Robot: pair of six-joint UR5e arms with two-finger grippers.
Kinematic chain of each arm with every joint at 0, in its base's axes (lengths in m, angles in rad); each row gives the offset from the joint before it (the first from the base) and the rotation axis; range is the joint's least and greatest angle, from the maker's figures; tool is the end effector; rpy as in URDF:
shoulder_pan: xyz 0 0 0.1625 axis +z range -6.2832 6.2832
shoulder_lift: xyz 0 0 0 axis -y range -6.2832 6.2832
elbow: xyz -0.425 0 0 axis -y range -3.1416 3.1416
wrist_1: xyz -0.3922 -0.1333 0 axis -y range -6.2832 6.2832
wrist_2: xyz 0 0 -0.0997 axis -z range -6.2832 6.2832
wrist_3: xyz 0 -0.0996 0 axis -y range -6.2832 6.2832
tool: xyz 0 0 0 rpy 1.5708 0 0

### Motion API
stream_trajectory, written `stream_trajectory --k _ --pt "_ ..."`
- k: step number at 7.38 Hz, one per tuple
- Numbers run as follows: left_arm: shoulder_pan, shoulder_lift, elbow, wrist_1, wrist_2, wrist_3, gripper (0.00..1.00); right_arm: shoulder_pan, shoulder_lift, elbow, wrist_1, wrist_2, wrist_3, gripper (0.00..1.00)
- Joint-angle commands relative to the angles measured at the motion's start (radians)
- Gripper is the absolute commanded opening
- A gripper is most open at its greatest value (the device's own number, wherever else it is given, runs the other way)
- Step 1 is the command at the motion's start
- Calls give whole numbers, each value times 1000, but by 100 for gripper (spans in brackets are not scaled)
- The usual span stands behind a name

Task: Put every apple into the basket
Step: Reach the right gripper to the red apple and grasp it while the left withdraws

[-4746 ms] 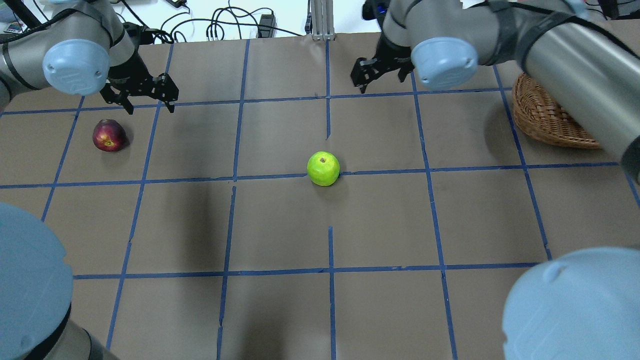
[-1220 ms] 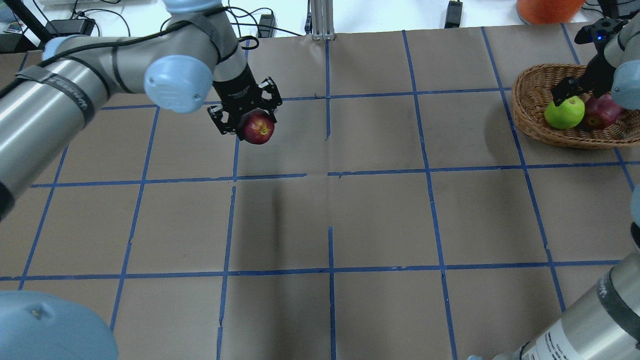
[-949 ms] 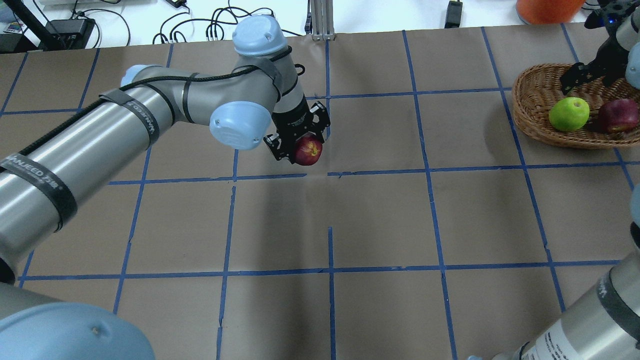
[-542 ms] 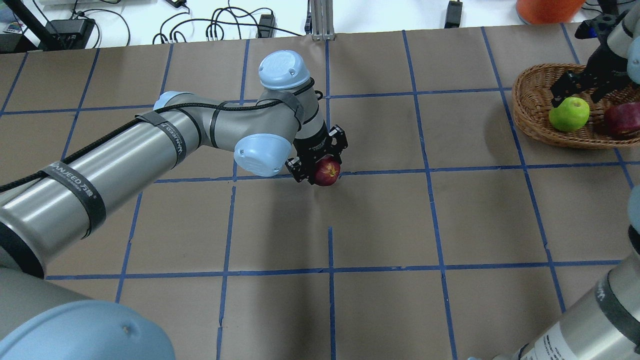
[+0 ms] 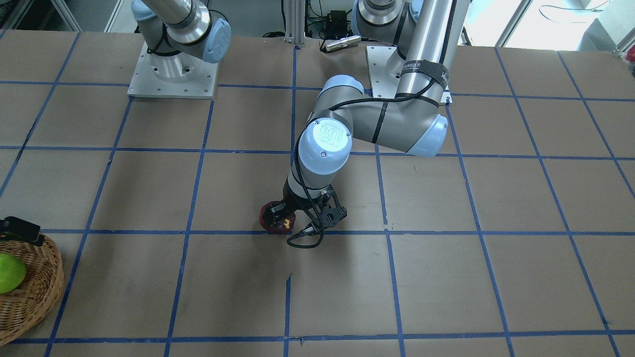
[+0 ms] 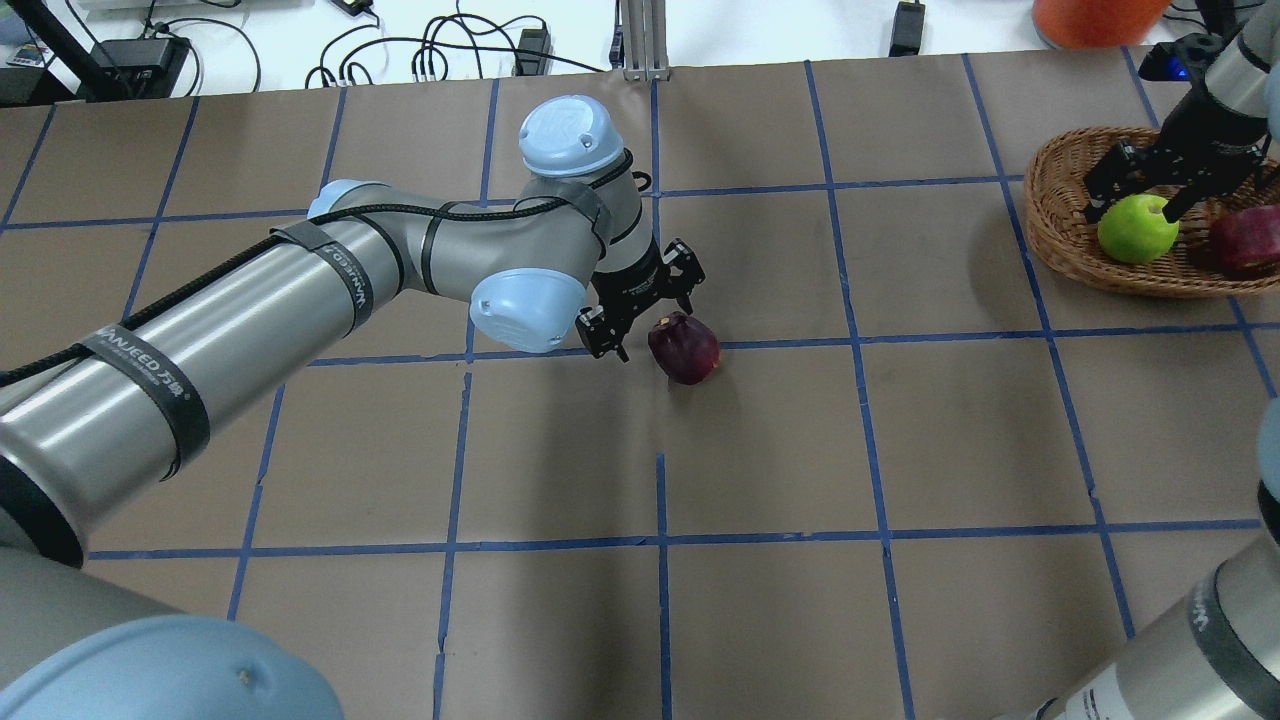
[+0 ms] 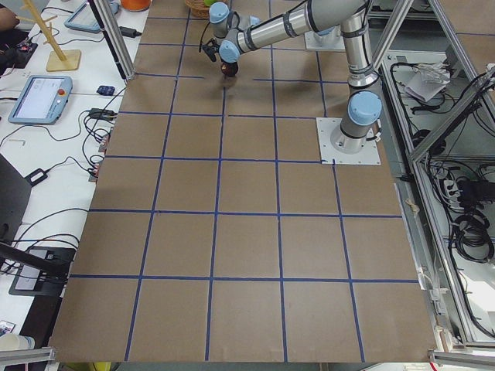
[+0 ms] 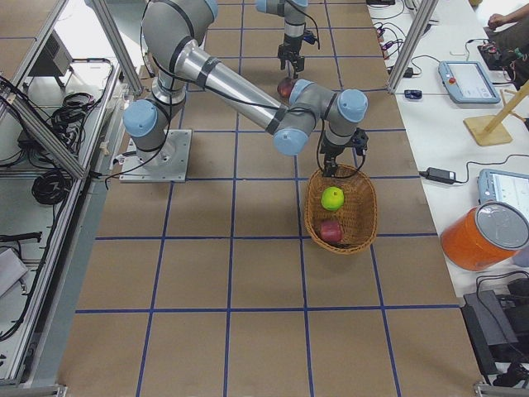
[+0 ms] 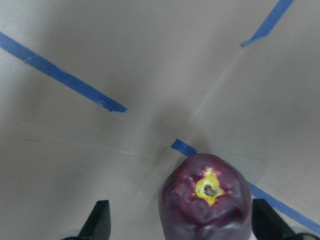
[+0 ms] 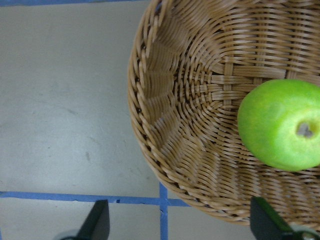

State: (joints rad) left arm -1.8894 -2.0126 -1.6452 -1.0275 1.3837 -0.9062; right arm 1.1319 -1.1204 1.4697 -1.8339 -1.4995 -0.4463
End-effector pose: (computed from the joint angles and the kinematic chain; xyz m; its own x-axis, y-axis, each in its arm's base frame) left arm -0.3400 -0.5461 0.2580 -0.8210 -0.5545 0.1360 -0.5401 0.8315 0.1297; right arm -0.1467 -0.6429 0.3033 -0.9949 -0.0019 -0.1012 -0.0067 0.9989 0.0470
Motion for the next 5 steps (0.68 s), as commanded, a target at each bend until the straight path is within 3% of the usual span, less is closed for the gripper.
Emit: stream_trajectory --k 1,4,5 --pt "50 116 13 -122 6 156 100 128 -51 10 7 -5 58 100" --pt "234 323 91 -478 26 515 100 433 -93 21 59 16 127 100" --pt "271 394 96 -552 73 655 100 533 -88 24 56 16 129 100"
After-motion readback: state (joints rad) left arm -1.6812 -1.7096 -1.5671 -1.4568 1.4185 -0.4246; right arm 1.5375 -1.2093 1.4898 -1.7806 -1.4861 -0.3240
